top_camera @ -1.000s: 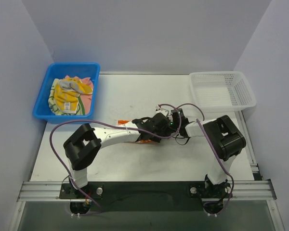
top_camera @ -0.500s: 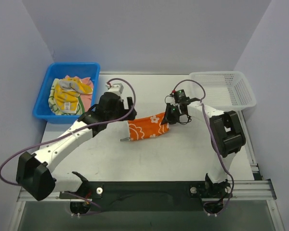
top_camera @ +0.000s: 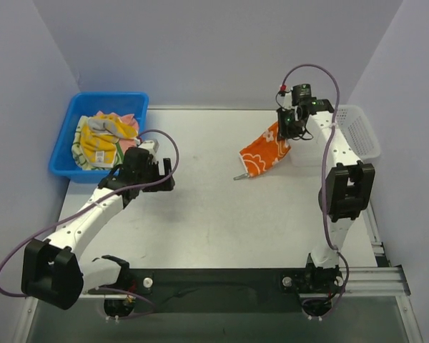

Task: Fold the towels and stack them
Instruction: Neatly place the folded towel into the bin

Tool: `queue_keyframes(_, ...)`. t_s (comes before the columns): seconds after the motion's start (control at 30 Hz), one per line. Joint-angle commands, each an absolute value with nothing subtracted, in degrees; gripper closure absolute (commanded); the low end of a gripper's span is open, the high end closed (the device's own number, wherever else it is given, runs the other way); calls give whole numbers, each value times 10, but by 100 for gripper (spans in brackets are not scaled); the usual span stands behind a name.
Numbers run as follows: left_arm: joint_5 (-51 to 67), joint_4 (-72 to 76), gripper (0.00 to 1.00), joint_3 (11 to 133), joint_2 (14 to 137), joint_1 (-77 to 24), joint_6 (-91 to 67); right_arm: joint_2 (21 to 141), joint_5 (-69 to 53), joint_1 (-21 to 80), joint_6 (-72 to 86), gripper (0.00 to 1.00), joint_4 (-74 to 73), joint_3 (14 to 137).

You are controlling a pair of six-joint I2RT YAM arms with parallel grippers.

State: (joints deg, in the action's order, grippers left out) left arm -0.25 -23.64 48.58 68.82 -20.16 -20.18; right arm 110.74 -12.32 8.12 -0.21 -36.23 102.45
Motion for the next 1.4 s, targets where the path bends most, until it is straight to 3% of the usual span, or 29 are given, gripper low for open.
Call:
queue_keyframes(0.0, 4, -229, 3, 490, 692, -201, -181, 1128, -84, 43, -57, 100, -429, 1084)
queue_keyframes(0.4, -49, -239, 3, 511, 760, -252, -169, 1201, 23, -27, -170, 100, -426, 1211)
queue_keyframes(1.37, -39, -242, 3, 524, 835, -269, -178, 1303, 128, -87, -227, 100, -322, 1230)
